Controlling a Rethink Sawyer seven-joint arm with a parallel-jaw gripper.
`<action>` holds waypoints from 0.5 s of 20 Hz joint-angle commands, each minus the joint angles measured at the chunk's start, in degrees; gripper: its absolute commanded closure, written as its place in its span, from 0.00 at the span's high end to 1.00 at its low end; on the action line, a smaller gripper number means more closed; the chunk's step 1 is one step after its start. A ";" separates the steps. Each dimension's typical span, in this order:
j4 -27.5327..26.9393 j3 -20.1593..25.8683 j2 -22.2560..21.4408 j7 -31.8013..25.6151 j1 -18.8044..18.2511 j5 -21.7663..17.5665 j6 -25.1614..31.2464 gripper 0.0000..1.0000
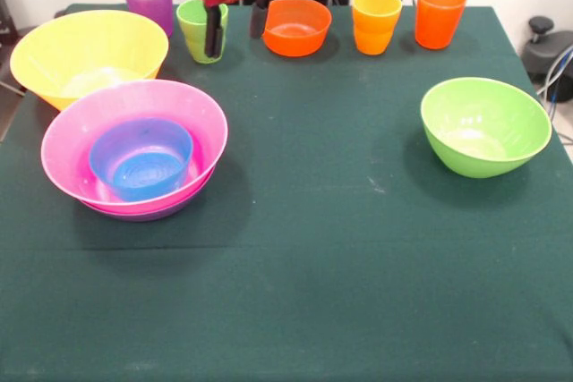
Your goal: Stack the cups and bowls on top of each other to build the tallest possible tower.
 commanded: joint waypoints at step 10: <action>8.89 26.89 -6.52 -57.08 -11.13 -25.35 -13.74 1.00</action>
